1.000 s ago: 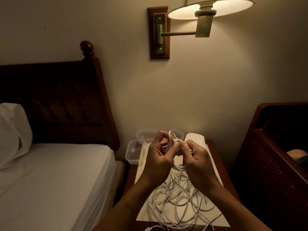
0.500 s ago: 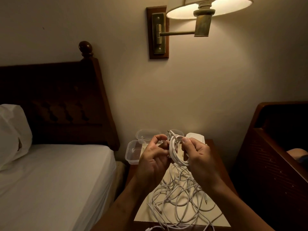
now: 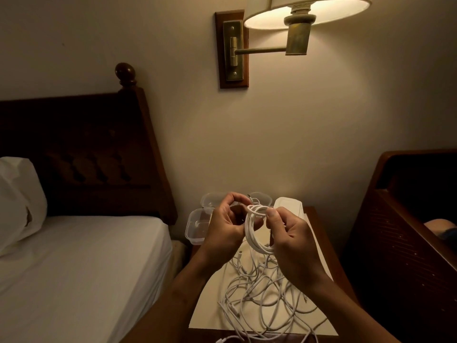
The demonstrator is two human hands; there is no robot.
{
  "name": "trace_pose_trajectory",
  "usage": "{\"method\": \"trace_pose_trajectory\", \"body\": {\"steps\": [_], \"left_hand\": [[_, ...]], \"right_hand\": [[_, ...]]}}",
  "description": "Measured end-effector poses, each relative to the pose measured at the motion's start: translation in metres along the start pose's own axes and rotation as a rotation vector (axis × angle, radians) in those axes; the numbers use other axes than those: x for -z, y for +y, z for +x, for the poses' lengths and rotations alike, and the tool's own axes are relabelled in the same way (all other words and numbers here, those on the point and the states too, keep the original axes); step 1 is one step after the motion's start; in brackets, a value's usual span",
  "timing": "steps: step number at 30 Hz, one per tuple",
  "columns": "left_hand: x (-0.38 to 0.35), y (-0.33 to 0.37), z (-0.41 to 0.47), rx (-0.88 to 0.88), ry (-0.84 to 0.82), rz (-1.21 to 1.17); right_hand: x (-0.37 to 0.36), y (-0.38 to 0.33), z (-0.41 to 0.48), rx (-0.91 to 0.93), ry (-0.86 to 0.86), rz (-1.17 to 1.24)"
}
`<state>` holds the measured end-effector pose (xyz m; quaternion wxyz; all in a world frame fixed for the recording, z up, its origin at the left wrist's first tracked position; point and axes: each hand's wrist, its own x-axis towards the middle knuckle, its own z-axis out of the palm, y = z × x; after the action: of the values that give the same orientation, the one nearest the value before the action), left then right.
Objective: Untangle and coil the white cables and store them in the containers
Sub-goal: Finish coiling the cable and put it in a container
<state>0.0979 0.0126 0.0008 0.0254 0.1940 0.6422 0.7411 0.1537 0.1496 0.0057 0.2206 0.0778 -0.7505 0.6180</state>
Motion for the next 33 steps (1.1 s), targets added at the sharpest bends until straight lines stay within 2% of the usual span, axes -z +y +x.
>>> {"method": "trace_pose_trajectory", "body": {"steps": [5, 8, 10, 12, 15, 18, 20, 22, 26, 30, 33], "left_hand": [[0.012, -0.011, 0.010, -0.057, 0.024, 0.428], [0.025, -0.009, 0.016, -0.095, 0.079, 0.724], [0.030, -0.002, 0.016, -0.069, 0.108, 0.756], [0.030, 0.011, 0.013, 0.046, 0.125, 0.598], [0.028, 0.030, 0.004, 0.361, 0.103, 0.251], [0.020, 0.035, -0.006, 0.596, 0.050, -0.029], [0.011, 0.033, -0.010, 0.689, 0.093, -0.192], [-0.001, 0.030, -0.014, 0.716, 0.143, -0.239], [-0.019, 0.017, -0.016, 0.631, 0.287, -0.265], [-0.026, 0.011, -0.016, 0.350, 0.401, -0.197], [-0.027, 0.007, -0.019, 0.185, 0.400, -0.076]], "right_hand": [[0.006, -0.005, 0.001, 0.045, 0.058, -0.028], [0.012, 0.004, 0.006, 0.100, 0.144, -0.164], [0.013, 0.015, 0.009, 0.158, 0.185, -0.284], [0.014, 0.025, 0.014, 0.235, 0.221, -0.408], [0.017, 0.035, 0.019, 0.338, 0.244, -0.592], [0.013, 0.037, 0.018, 0.417, 0.284, -0.713], [0.009, 0.035, 0.018, 0.424, 0.319, -0.758], [0.005, 0.033, 0.019, 0.391, 0.350, -0.778], [-0.004, 0.038, 0.018, 0.336, 0.305, -0.697], [-0.004, 0.037, 0.017, 0.290, 0.269, -0.460], [0.000, 0.029, 0.018, 0.241, 0.249, -0.333]]}}
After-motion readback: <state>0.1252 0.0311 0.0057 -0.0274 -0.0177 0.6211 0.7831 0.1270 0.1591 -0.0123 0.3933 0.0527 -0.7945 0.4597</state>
